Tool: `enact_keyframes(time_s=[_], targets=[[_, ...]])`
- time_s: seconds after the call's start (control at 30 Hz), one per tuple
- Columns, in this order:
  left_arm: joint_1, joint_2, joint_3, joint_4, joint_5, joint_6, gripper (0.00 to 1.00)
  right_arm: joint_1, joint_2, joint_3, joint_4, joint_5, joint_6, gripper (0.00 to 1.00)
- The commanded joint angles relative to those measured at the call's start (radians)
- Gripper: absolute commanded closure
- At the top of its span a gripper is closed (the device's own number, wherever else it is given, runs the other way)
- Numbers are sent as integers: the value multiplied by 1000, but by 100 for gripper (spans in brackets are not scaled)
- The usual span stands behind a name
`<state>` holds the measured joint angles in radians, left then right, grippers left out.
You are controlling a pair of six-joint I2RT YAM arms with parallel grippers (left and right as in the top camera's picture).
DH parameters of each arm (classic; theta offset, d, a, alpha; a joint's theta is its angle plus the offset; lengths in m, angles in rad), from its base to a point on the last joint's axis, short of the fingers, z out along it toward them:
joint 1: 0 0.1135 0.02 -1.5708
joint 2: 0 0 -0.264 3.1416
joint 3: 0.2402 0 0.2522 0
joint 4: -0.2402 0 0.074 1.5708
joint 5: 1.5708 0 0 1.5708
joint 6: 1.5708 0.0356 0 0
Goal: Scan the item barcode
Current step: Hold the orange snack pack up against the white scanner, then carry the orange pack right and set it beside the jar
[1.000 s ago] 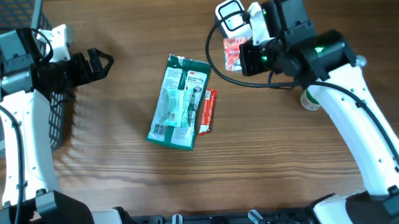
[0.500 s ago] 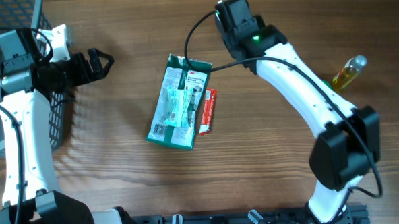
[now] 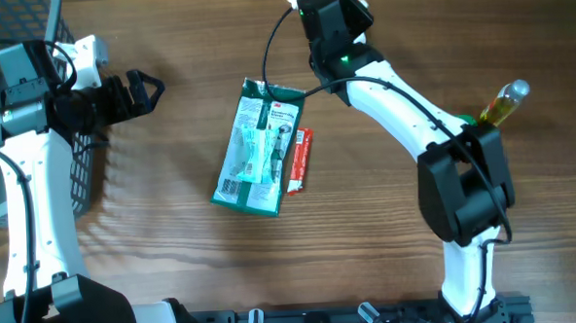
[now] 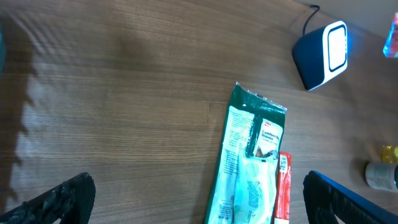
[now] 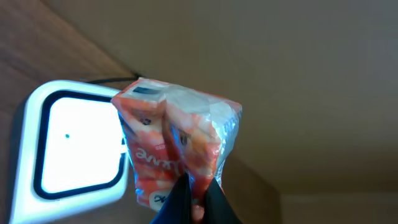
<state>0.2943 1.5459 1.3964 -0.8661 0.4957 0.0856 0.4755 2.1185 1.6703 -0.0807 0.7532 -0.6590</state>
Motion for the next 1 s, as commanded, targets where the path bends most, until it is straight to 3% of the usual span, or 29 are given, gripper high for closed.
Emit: enact_keyframes(time_s=[0.0,0.47,0.7,0.83,0.97], targets=[[-2,5,5,3,8,15,0,6,53,17,69,32,-115,96],[-2,5,5,3,8,15,0,2,150,17,87,-13,-130,96],[-2,5,5,2,8,15,0,3,45,17,161,175,-87,96],[-2,5,5,3,8,15,0,5,-106,17,8,169,67,96],[-2,5,5,3,8,15,0,-1,-257,17,-426,-7,395,96]])
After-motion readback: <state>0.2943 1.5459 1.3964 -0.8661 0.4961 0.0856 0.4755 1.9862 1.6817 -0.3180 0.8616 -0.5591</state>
